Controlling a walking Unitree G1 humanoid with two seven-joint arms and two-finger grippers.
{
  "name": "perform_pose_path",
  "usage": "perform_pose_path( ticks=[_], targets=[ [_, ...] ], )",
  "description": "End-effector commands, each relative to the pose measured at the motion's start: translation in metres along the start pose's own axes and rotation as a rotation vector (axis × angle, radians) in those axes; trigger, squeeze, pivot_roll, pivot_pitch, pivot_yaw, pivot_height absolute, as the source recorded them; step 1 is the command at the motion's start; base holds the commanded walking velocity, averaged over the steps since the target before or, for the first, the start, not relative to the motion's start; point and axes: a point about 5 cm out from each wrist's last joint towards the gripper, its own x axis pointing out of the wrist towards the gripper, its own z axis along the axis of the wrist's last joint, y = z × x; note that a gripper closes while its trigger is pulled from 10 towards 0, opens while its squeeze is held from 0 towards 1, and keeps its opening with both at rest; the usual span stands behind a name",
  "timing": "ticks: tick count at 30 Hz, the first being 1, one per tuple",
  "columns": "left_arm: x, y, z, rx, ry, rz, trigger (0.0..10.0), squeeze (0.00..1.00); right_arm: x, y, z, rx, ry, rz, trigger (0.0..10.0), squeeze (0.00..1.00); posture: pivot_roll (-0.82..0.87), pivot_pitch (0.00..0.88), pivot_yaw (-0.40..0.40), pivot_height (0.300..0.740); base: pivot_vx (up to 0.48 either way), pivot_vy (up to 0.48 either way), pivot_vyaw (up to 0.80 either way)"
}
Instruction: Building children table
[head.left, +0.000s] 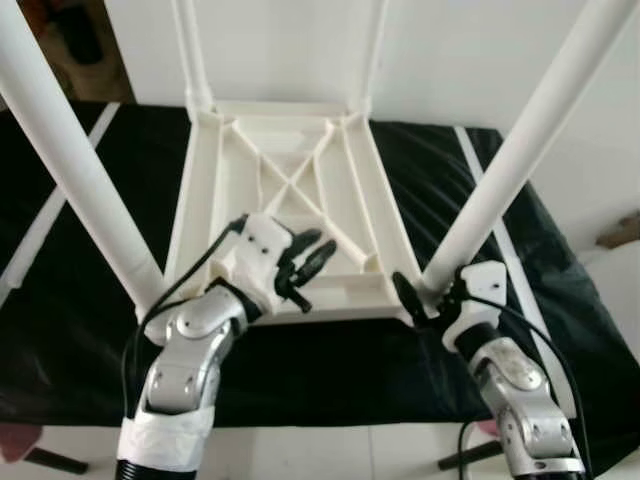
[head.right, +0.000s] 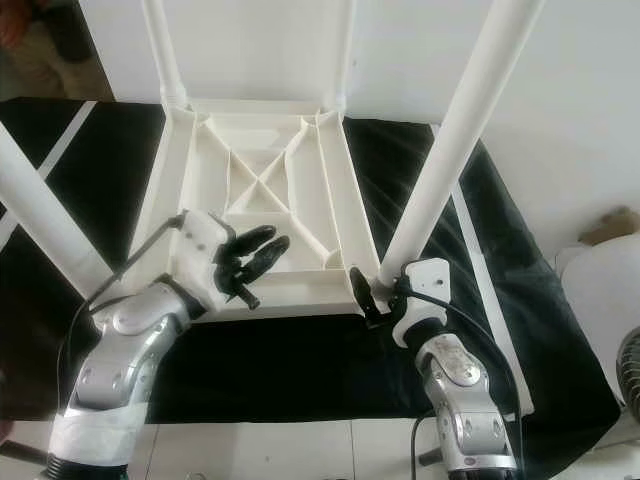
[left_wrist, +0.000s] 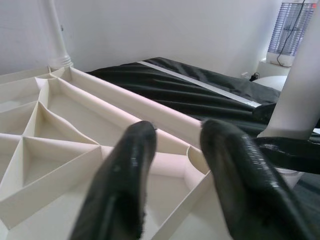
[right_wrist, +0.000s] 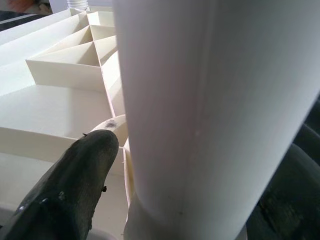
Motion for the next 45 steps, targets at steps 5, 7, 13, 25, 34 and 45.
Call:
perform_pose_path(
  ticks=[5, 7, 13, 25, 34, 45],
  targets=[
    [0.0012, 0.0009, 0.0027, -0.003, -0.007, 0.068, 10.0, 1.0, -0.0008, -0.0001, -0.0024, 0.001, 0.008, 0.008, 10.0, 0.0, -0.07, 0.129, -0.056, 0.74, 0.0, 0.0, 0.0],
    [0.0012, 0.0007, 0.0028, -0.004, -0.007, 0.066, 10.0, 1.0, -0.0009, -0.0002, -0.0024, 0.001, 0.009, 0.008, 10.0, 0.0, -0.07, 0.13, -0.057, 0.74, 0.0, 0.0, 0.0],
    [0.0005, 0.0006, 0.0029, -0.005, -0.007, 0.066, 10.0, 1.0, -0.0015, 0.0003, -0.0026, 0.002, 0.011, 0.01, 10.0, 0.0, -0.07, 0.135, -0.059, 0.74, 0.0, 0.0, 0.0],
    [-0.0007, 0.0005, 0.003, -0.007, -0.007, 0.065, 10.0, 1.0, -0.0007, 0.001, -0.0028, 0.003, 0.012, 0.015, 10.0, 0.0, -0.06, 0.133, -0.061, 0.74, 0.0, 0.0, 0.0],
    [-0.0001, 0.0008, 0.0029, -0.007, -0.005, 0.065, 10.0, 1.0, -0.0002, 0.0006, -0.0023, 0.003, 0.011, 0.013, 10.0, 0.0, -0.07, 0.133, -0.061, 0.74, 0.0, 0.0, 0.0],
    [0.001, 0.0024, 0.0016, 0.027, 0.013, 0.081, 10.0, 0.33, 0.0008, 0.0005, -0.0019, 0.005, 0.007, 0.012, 10.0, 0.0, -0.07, 0.127, -0.057, 0.74, 0.0, 0.0, 0.0]
  ],
)
